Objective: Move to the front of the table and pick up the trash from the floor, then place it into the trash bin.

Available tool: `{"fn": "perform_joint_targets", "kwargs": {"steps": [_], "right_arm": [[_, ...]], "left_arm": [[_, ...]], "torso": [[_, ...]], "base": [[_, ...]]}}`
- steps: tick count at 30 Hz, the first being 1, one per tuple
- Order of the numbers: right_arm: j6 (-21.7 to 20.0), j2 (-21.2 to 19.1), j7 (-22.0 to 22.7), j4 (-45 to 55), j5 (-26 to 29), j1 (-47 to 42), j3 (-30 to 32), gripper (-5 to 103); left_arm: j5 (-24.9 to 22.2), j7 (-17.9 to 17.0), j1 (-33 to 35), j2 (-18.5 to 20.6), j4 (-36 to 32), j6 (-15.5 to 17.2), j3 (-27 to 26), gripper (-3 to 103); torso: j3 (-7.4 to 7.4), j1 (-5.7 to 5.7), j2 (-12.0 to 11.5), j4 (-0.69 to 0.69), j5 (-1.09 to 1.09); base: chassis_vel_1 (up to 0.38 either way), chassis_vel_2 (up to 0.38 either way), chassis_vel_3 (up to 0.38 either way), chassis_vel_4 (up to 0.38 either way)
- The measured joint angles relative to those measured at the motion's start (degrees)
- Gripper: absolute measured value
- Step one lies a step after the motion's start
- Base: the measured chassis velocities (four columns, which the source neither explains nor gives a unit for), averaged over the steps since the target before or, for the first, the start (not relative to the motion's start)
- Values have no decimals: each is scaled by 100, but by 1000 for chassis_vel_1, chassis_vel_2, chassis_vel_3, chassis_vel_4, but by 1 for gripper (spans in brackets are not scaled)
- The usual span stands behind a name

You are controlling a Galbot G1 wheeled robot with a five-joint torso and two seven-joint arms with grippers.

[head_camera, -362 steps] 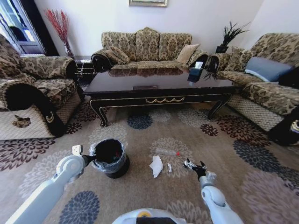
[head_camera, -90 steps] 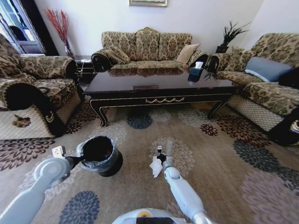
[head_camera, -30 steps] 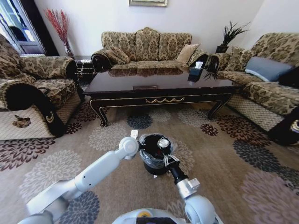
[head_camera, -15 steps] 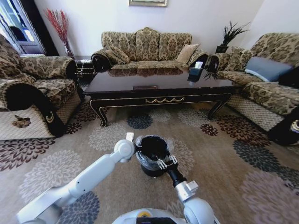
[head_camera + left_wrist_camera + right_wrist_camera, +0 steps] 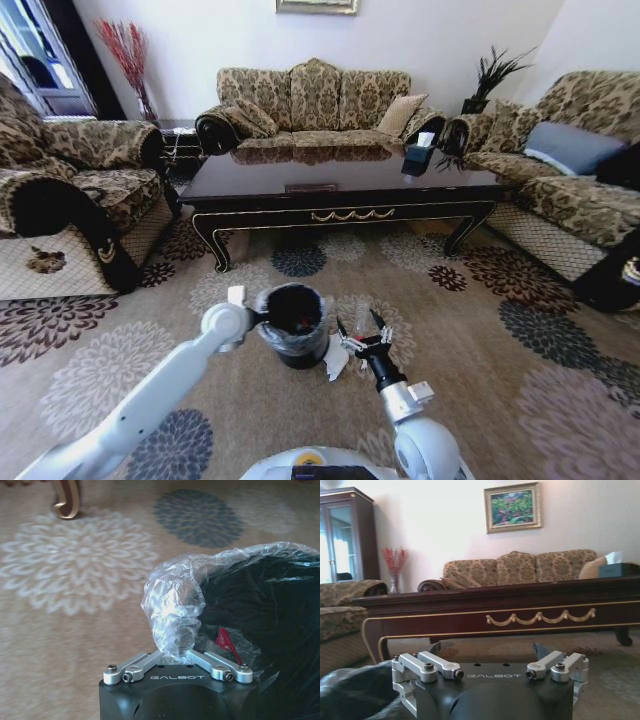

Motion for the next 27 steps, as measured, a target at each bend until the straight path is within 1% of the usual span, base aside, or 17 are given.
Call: {"fn": "perform_joint_targets", "kwargs": {"steps": [1, 3, 5, 7, 8, 11, 13, 15, 16, 18, 20, 23, 24, 27], "right_arm": [[9, 7, 22, -117, 52, 45, 64, 100], [14, 10, 36, -210, 73, 83, 93, 100], [17, 39, 90, -542, 83, 197, 133, 100], [16, 91, 137, -921, 47, 307, 126, 100], [16, 91, 137, -921, 47, 307, 126, 100], [36, 182, 163, -1545, -86, 506, 49, 100], [55, 224, 163, -1945, -183, 666, 16, 100], [55, 244, 163, -2117, -189, 736, 1, 100], [53, 248, 163, -2149, -186, 748, -2, 100], [-39, 289, 164, -2561, 0, 914, -49, 100], [-62, 297, 166, -2703, 62, 961, -55, 100], [-42, 306, 154, -3362, 103, 1152, -29, 100], [-42, 306, 154, -3362, 103, 1152, -29, 100], [18, 311, 121, -3854, 102, 1312, 21, 100]], "left_arm": [[86, 59, 152, 51, 2, 0, -142, 0], [120, 90, 235, 77, 10, 0, -222, 0], [163, 149, 395, 127, 29, 1, -427, 0], [157, 172, 471, 133, 30, 2, -623, 0], [157, 172, 471, 133, 30, 2, -623, 0], [92, 194, 560, 141, 29, -1, -920, 0], [51, 221, 641, 200, 15, 0, -1075, 0], [44, 235, 691, 232, 10, 1, -1156, 0], [43, 237, 701, 237, 9, 1, -1173, 0], [32, 272, 878, 284, -11, 1, -1419, 0], [32, 281, 935, 286, -21, 0, -1480, 0], [32, 288, 1087, 262, -85, 1, -1571, 0], [32, 288, 1087, 262, -85, 1, -1571, 0], [29, 291, 1113, 225, -143, 1, -1573, 0]], "torso": [[0, 0, 0, 1, 1], [0, 0, 0, 2, 0], [0, 0, 0, 1, -1], [0, 0, 0, 0, 1], [0, 0, 0, 0, 1], [0, 0, 0, -2, 2], [0, 0, -1, -2, 1], [0, 0, 0, 0, 1], [0, 0, 0, 0, 1], [0, 0, 0, 1, 1], [0, 0, 0, 1, 1], [0, 0, 0, 1, 1], [0, 0, 0, 1, 1], [0, 0, 0, -2, 1]], "base": [[0, 0, 0, 0], [0, 0, 0, 0], [0, 0, 0, 0], [0, 0, 0, 0], [0, 0, 0, 0], [0, 0, 0, 0], [0, 0, 0, 0], [0, 0, 0, 0], [0, 0, 0, 0], [0, 0, 0, 0], [0, 0, 0, 0], [0, 0, 0, 0], [0, 0, 0, 0], [0, 0, 0, 0]]}}
